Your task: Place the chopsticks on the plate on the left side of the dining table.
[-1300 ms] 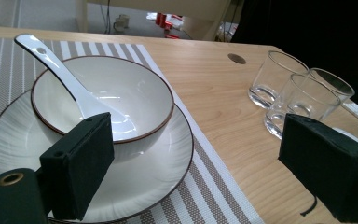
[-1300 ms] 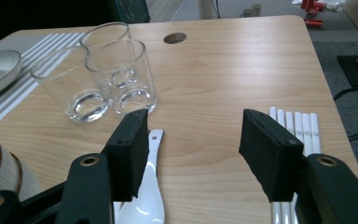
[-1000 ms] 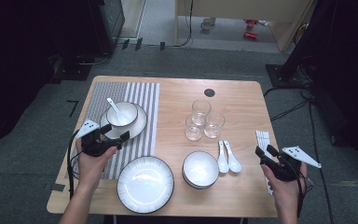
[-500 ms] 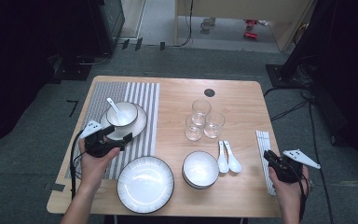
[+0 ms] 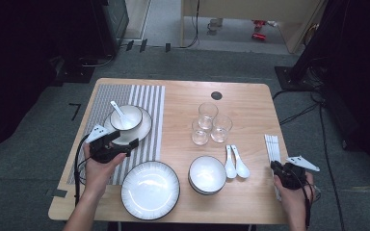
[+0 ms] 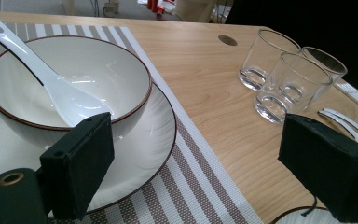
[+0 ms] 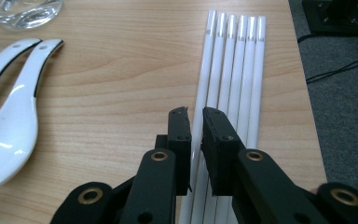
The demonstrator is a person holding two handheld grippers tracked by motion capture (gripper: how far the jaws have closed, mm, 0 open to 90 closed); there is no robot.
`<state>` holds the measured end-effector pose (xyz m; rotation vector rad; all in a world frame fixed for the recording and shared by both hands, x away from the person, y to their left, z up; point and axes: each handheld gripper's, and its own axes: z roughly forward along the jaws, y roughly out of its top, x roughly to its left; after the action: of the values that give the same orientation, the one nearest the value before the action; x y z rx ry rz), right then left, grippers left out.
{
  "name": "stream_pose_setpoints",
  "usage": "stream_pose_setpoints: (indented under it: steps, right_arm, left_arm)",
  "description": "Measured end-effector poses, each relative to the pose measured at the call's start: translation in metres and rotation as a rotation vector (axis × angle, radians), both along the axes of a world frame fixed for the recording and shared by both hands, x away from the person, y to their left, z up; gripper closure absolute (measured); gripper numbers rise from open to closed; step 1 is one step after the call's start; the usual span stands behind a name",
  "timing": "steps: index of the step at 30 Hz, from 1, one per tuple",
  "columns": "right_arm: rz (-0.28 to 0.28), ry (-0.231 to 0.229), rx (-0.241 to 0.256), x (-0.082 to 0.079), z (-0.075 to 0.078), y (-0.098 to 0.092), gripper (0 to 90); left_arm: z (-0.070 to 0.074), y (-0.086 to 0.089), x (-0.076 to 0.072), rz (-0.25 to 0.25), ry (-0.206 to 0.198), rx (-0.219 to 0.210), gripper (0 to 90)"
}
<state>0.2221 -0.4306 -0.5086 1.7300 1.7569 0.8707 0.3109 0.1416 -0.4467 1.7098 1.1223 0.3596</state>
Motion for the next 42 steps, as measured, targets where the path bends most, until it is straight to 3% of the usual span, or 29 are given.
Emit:
stream_pose_setpoints:
  steps: [24, 42]
  right_arm:
    - [0.017, 0.029, -0.017, 0.003, -0.006, 0.007, 81.5]
    - [0.021, 0.049, 0.031, 0.006, -0.008, 0.018, 85.4]
  left_arm:
    - [-0.003, -0.001, 0.001, 0.0, 0.008, 0.006, 10.4]
    - [-0.004, 0.0, 0.002, 0.001, 0.012, 0.007, 10.4]
